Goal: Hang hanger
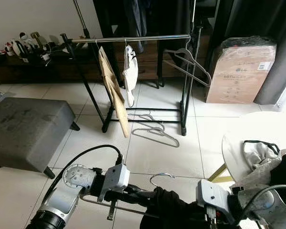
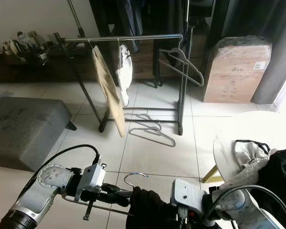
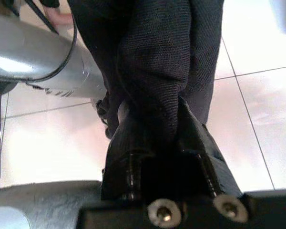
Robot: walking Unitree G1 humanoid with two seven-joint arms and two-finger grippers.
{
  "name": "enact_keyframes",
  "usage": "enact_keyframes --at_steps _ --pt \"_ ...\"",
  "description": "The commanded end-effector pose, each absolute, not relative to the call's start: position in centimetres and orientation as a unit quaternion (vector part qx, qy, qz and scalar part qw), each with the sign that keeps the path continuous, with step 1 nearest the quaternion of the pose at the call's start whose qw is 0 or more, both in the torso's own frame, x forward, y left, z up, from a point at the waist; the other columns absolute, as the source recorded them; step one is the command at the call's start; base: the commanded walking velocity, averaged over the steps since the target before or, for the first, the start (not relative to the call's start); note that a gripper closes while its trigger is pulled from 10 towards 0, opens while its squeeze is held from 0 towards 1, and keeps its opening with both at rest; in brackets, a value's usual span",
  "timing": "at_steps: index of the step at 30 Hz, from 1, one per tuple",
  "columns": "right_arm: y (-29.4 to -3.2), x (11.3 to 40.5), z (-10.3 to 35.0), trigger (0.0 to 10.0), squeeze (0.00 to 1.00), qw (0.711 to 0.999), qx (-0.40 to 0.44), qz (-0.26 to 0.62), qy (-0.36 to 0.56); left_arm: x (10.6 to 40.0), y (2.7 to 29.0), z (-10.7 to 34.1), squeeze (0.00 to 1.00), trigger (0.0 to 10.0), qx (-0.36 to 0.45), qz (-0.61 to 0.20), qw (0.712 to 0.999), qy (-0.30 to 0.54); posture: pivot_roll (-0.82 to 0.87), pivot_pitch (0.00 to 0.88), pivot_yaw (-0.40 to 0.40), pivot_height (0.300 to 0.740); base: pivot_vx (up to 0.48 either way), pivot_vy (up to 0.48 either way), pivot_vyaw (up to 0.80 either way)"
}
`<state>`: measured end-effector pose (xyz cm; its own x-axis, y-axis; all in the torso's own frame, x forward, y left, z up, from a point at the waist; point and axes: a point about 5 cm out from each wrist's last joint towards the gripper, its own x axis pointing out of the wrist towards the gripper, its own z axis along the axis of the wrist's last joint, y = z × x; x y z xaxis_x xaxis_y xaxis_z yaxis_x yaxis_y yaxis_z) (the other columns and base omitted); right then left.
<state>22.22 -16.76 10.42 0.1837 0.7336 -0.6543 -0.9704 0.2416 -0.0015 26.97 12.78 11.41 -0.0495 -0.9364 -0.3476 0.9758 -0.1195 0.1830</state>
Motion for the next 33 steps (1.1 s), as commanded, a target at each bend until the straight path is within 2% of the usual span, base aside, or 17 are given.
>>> enact_keyframes --at_steps 1,9,10,11,12,14,21,33 --pt "-15.6 22.0 10.8 0.0 0.0 0.736 -0.193 0.598 0.251 27.3 12.5 12.0 0.0 10.0 0.194 -0.715 0.671 0.037 -0.18 0.142 0.095 0.74 0.0 0.0 0.0" --pt "-15.7 22.3 10.8 0.0 0.0 0.737 -0.193 0.596 0.253 27.0 13.0 11.8 0.0 10.0 0.182 -0.725 0.659 0.082 -0.17 0.151 0.091 0.74 0.0 0.0 0.0" --pt "-15.7 22.3 10.8 0.0 0.0 0.737 -0.193 0.596 0.254 26.9 13.1 11.8 0.18 10.0 0.18 -0.727 0.658 0.087 -0.17 0.152 0.09 0.74 0.0 0.0 0.0" --pt "-15.7 22.3 10.7 0.0 0.0 0.737 -0.193 0.596 0.254 26.9 13.1 11.8 0.18 10.0 0.179 -0.727 0.657 0.089 -0.17 0.152 0.09 0.74 0.0 0.0 0.0" --pt "-15.6 22.3 10.7 0.0 0.0 0.736 -0.194 0.596 0.255 26.8 13.2 11.8 1.0 10.0 0.178 -0.728 0.655 0.095 -0.17 0.152 0.089 0.74 0.0 0.0 0.0" --pt "-15.5 22.5 10.5 0.0 0.0 0.737 -0.195 0.595 0.257 26.6 13.5 11.9 1.0 10.0 0.174 -0.735 0.647 0.107 -0.17 0.156 0.089 0.74 0.0 0.0 0.0" --pt "-15.6 22.5 9.9 0.0 0.0 0.736 -0.2 0.588 0.269 26.7 14.2 12.3 1.0 10.0 0.181 -0.73 0.65 0.111 -0.17 0.157 0.089 0.74 0.0 0.0 0.0" --pt "-16.7 23.4 8.2 0.0 0.0 0.76 -0.216 0.534 0.3 28.2 17.2 14.3 1.0 10.0 0.24 -0.666 0.697 0.115 -0.16 0.163 0.095 0.74 0.0 0.0 0.0"
